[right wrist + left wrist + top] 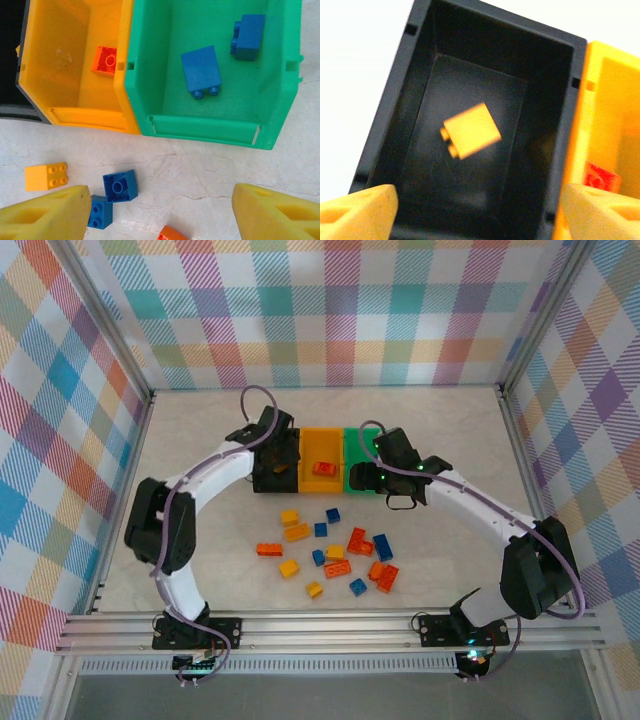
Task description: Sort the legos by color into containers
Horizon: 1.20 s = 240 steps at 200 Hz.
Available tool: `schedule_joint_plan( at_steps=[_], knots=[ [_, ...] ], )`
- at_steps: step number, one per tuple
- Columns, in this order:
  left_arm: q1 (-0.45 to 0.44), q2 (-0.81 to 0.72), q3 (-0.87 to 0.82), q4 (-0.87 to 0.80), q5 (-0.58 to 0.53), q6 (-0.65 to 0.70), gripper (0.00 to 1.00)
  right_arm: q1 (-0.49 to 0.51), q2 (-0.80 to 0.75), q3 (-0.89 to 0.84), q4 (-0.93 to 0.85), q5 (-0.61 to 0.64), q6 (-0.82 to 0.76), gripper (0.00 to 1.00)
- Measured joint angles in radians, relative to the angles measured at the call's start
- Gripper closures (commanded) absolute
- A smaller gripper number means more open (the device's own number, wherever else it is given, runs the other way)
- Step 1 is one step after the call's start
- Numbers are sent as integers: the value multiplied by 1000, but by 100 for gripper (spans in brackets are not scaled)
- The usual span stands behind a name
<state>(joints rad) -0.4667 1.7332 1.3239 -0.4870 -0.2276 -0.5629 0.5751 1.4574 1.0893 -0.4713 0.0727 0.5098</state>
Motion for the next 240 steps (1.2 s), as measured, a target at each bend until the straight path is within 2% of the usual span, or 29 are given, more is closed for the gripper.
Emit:
schedule_joint_plan(
  at_steps=[9, 50, 86, 114, 194, 240],
  knots=[
    [-11, -64, -46, 0, 13, -4, 0, 0, 0, -6, 0, -20, -2, 27],
    [-72, -375, -313, 61, 122, -51, 0, 62, 8, -56, -40, -86, -33, 29],
    [-79, -537, -542, 88, 173, -110, 0, 160, 67, -91, -62, -93, -34, 30],
    [-80, -587, -620, 97, 186, -137, 0, 192, 119, -100, -71, -55, 15, 31],
    [-80, -662, -666, 121, 182, -152, 0, 200, 212, -95, -77, 32, 172, 34],
    [-80, -677, -680, 123, 174, -152, 0, 225, 265, -63, -99, 58, 189, 43]
  ],
)
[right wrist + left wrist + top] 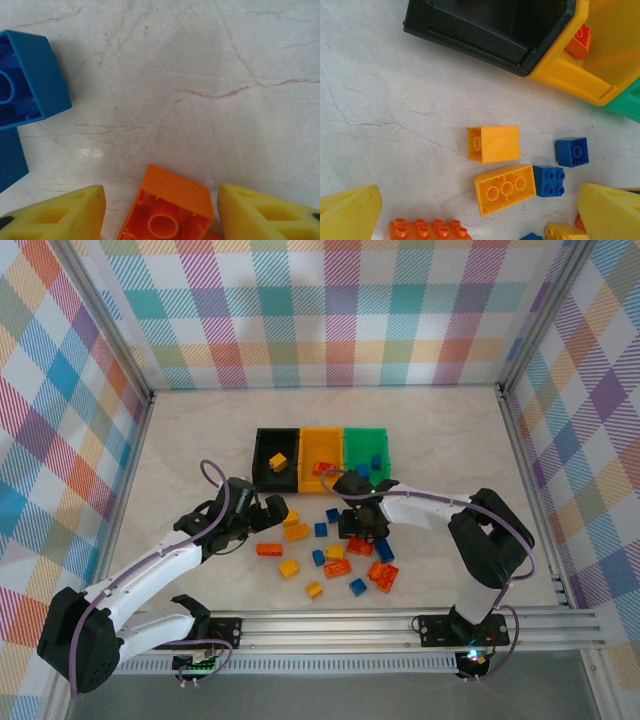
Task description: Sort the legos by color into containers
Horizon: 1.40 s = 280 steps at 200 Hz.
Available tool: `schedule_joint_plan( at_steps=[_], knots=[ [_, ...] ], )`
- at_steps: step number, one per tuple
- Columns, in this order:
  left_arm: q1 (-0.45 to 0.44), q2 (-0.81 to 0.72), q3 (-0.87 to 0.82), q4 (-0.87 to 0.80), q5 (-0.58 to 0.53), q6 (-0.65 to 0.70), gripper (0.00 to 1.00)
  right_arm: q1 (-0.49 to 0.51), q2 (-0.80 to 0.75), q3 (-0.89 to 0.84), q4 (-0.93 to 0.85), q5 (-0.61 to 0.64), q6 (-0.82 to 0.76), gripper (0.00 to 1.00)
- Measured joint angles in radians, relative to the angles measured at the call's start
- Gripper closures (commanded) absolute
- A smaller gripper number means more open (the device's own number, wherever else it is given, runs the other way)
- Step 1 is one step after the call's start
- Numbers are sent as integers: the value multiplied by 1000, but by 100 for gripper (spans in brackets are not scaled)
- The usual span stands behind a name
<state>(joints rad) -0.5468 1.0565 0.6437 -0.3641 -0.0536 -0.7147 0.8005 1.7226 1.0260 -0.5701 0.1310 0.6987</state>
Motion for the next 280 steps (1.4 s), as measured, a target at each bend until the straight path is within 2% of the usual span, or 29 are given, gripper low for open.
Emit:
schedule_joint_plan(
  at_steps=[49, 75, 133, 158, 203, 251, 261, 280],
  knots=[
    [0, -7, 0, 0, -10, 1, 0, 12, 19, 4, -11, 35, 1, 59],
    [0, -7, 0, -2, -11, 1, 0, 13, 0, 3, 8, 34, -11, 64],
    [0, -7, 10, -24, -11, 6, 0, 5, -134, 9, 54, 24, -88, 64],
    [0, -17, 14, -47, -11, 8, 0, -26, -131, 104, 44, -2, -142, 64],
    [2, -46, 14, -98, -11, 8, 0, -97, 66, 443, 54, -13, -222, 63],
    [2, -79, 14, -160, -7, 8, 0, -145, 339, 702, 15, -11, -253, 60],
    [2, -81, 14, -174, -7, 8, 0, -151, 382, 747, -2, -10, -259, 56],
    [2, -88, 14, -195, -7, 8, 0, -155, 432, 806, -30, -8, -270, 39]
  ],
)
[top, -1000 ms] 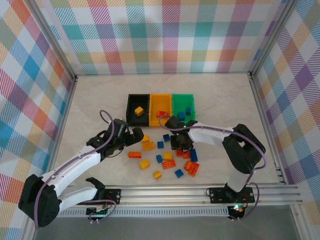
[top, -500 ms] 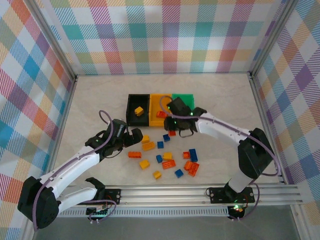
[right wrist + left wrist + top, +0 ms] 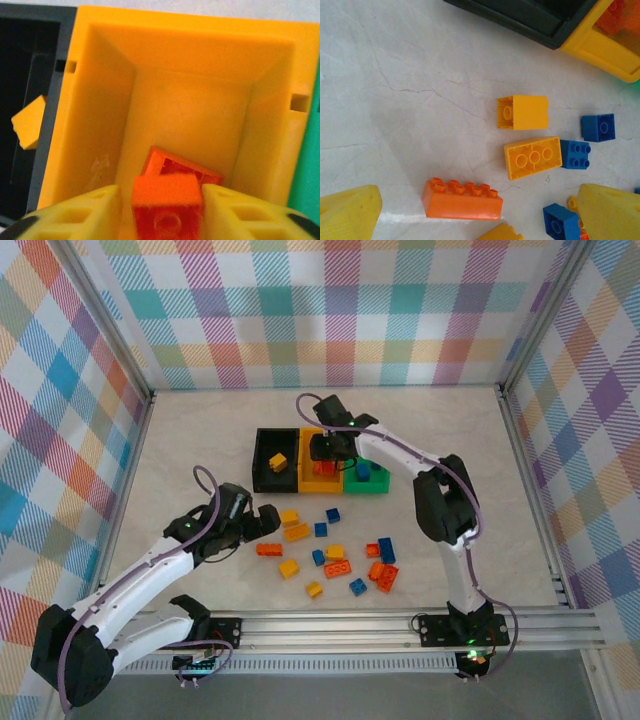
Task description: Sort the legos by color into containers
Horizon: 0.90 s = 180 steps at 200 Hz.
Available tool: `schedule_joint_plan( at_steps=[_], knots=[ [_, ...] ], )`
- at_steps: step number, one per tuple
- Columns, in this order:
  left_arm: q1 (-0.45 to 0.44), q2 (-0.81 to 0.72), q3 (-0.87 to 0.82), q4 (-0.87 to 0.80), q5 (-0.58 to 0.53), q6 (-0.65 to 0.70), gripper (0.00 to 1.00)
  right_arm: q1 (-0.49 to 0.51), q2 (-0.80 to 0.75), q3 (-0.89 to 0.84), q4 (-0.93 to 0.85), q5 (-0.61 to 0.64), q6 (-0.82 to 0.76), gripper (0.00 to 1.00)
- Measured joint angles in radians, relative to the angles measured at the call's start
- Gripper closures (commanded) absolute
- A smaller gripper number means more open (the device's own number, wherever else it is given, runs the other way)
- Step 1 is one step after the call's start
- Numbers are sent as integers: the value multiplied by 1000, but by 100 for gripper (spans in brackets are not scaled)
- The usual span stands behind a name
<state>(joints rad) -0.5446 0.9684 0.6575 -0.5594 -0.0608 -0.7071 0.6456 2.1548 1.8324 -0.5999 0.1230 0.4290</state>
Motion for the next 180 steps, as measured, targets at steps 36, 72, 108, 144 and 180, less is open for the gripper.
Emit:
schedule_joint_plan(
  at_steps=[36, 72, 108, 144, 180],
  knots=[
    [4, -11, 0, -18, 1, 0, 0, 2, 0, 34, -11, -3, -19, 30],
    [4, -3, 6, -31, 23, 16, 2, 3, -101, -58, 11, -12, -20, 30],
    [-9, 71, 27, -53, 55, 55, 6, 3, -325, -293, 84, -46, 1, 30],
    [-109, 203, 41, -74, 60, 89, 1, 4, -455, -493, 148, -64, 32, 30],
    [-180, 325, 74, -96, 5, 106, 0, 4, -488, -607, 163, -63, 50, 30]
  ],
)
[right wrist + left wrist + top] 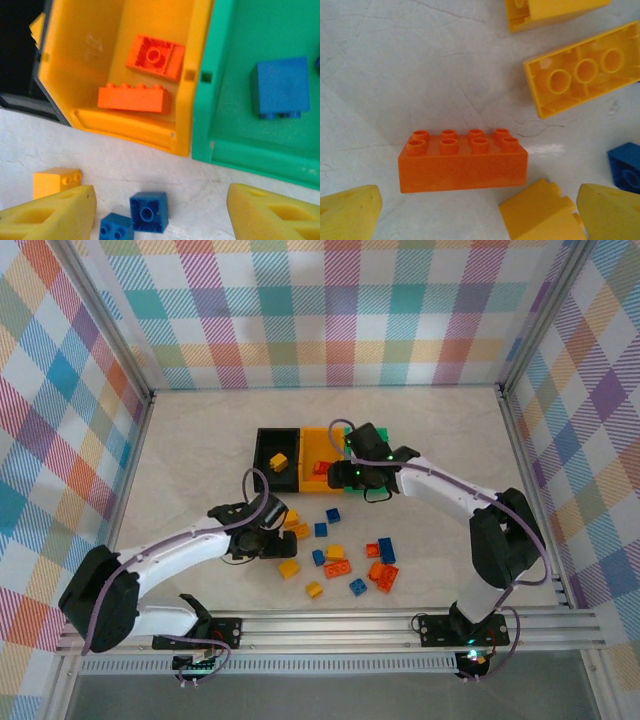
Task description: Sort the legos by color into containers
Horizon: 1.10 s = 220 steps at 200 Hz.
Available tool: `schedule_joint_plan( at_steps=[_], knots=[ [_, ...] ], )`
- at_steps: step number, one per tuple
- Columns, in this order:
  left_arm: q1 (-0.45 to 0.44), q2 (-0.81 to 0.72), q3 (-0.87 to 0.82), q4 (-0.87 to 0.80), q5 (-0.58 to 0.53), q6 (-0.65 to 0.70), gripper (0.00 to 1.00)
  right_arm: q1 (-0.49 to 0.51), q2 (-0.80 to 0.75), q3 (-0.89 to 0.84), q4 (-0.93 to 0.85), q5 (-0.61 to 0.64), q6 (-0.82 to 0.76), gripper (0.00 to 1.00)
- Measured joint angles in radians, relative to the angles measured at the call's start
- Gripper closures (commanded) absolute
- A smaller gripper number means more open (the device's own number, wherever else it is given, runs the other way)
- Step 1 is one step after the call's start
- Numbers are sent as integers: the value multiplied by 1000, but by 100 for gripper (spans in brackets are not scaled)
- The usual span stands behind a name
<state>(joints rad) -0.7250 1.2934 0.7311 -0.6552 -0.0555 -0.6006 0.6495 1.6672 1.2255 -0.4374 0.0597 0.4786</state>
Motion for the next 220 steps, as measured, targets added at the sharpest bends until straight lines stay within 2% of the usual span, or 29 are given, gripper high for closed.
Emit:
schedule_joint_plan(
  at_steps=[34, 59, 89, 130, 146, 188, 220],
  knots=[
    [-2, 56, 7, 3, -70, 15, 0, 0, -49, -34, 6, 7, 8, 30],
    [-2, 111, 16, 13, -101, 26, 7, 0, -85, -39, 24, 13, 8, 30],
    [-2, 162, 20, 38, -116, 42, 18, -5, -117, -61, 34, 19, 8, 30],
    [-2, 177, 20, 67, -113, 40, 40, -16, -122, -81, 34, 27, 7, 29],
    [-2, 175, 23, 71, -110, 43, 43, -18, -122, -82, 34, 30, 8, 29],
    [-2, 101, 61, 35, -92, 41, 45, -32, -158, -123, 47, 37, 18, 29],
    [9, 108, 270, 10, -92, 56, 45, -41, -211, -194, 56, 38, 41, 29]
  ],
)
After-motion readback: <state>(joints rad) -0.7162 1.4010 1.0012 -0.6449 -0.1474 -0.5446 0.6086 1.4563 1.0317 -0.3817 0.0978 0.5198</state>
